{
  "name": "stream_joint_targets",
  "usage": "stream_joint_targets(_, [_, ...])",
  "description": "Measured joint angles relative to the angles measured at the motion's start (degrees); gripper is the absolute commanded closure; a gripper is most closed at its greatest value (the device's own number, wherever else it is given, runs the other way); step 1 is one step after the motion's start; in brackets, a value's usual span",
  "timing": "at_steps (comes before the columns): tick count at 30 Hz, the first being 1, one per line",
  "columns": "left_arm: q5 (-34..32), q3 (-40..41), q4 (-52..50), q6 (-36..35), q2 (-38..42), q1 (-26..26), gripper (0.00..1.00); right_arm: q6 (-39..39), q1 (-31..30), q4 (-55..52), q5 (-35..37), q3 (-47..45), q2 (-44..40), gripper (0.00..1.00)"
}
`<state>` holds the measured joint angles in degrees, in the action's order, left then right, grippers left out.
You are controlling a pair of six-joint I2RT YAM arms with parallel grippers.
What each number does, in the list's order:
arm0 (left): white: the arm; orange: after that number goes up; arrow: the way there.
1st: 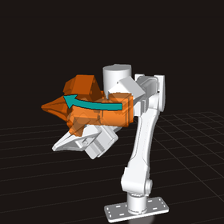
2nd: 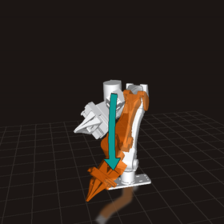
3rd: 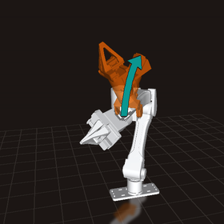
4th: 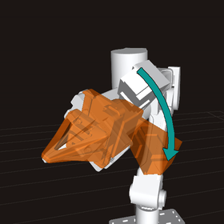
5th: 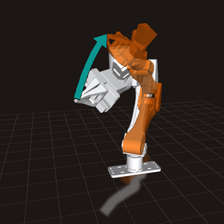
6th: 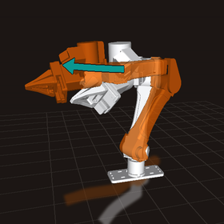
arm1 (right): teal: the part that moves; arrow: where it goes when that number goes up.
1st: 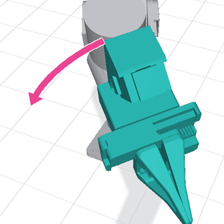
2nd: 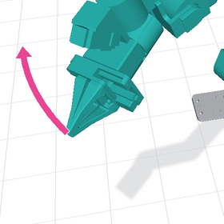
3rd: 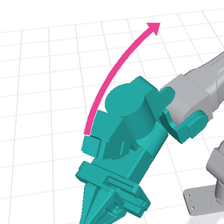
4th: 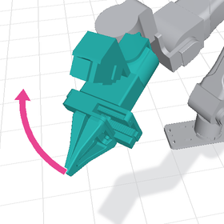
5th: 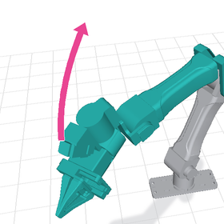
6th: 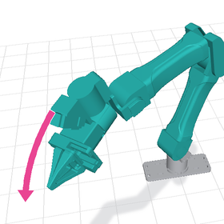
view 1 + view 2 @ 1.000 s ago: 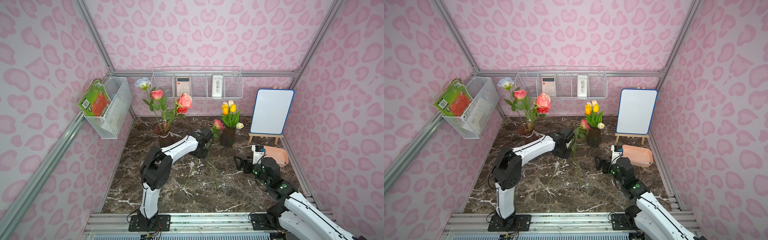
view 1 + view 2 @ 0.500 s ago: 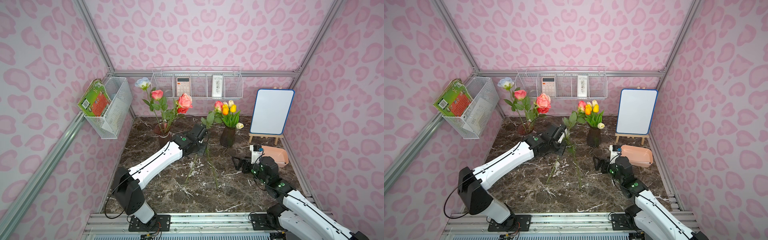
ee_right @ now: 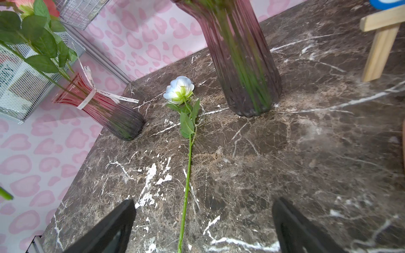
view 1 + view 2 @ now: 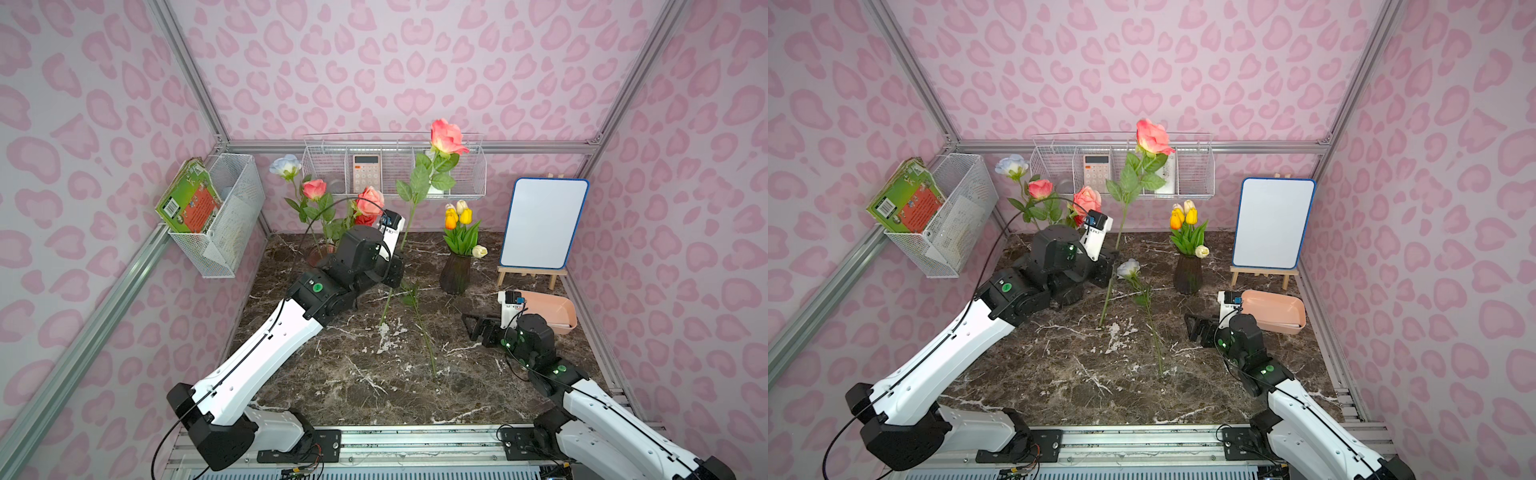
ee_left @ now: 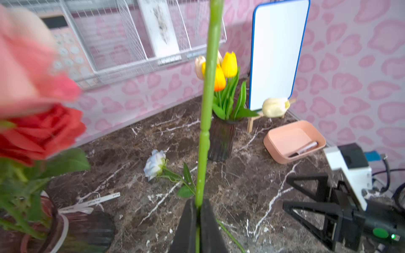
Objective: Arrange the flowers in different vases according to their variety
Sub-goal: Insert the flower into the vase.
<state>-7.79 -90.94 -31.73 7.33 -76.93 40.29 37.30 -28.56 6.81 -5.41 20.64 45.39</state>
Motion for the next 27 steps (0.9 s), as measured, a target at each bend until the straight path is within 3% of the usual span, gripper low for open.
stream_joint_targets(13, [6.32,-15.02,4.07,-4.48,-5.97,-15.80,1.00,1.73,0.07,1.07,0.02,-2.34,-3.45,0.01])
stream_joint_targets(27, [24.15,-17.66,6.16,1.36,-7.45,-36.02,1.00,2.05,2.19,2.82,-2.45,-3.41,-0.57,0.01])
